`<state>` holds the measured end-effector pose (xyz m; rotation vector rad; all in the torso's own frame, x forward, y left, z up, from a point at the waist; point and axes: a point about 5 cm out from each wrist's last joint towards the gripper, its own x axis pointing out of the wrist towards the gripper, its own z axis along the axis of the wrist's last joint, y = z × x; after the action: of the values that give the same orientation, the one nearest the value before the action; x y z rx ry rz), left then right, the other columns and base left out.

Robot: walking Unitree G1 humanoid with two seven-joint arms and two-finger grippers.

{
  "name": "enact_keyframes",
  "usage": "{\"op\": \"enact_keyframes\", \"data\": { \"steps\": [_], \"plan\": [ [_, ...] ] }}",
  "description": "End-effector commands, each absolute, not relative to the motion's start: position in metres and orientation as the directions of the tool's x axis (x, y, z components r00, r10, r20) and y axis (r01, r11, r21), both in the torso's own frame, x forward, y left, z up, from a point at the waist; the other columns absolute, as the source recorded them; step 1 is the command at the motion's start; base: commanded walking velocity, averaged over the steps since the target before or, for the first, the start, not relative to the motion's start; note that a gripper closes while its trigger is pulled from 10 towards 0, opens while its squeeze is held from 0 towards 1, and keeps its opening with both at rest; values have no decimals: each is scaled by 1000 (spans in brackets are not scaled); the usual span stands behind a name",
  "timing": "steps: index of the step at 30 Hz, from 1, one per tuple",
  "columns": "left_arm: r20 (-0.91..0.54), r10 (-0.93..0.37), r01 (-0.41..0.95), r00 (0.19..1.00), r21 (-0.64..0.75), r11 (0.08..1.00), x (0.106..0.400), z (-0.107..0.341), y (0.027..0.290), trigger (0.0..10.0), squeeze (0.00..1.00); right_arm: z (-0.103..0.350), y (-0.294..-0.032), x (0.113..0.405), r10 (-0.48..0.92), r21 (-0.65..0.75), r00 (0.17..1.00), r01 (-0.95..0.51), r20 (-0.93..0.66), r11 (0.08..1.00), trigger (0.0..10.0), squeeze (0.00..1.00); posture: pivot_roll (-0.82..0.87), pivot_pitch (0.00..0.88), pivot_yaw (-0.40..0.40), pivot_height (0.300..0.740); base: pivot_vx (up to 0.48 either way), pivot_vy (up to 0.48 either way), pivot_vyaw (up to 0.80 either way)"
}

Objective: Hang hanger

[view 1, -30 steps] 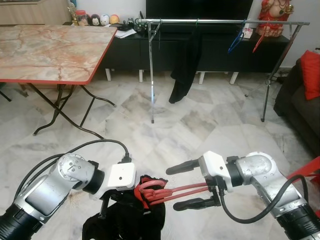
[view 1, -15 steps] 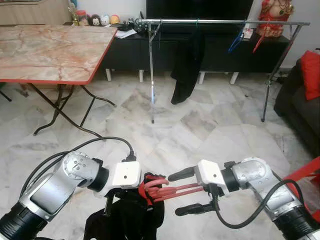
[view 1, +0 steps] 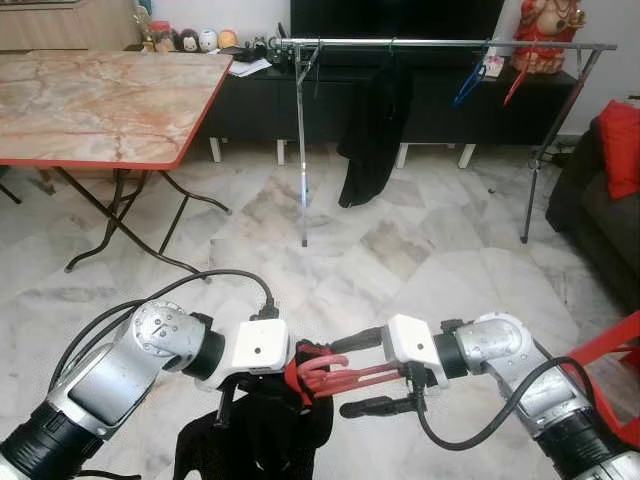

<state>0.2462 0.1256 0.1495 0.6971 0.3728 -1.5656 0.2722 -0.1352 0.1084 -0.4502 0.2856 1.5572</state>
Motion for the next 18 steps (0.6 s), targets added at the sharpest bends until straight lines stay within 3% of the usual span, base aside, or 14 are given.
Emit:
{"op": "enact_keyframes", "data": {
  "steps": [1,18],
  "plan": [
    [-618,-786,963,26,227,-147,249,162,122,10000,0,111,-138,275,888,-102,10,-994,-459,-42,0,0,37,0,-43,740,0,0,0],
    [-612,-790,961,35,236,-141,249,163,121,10000,0,104,-143,272,870,-81,-12,-995,-494,-60,0,0,33,0,-49,740,0,0,0]
  ]
}}
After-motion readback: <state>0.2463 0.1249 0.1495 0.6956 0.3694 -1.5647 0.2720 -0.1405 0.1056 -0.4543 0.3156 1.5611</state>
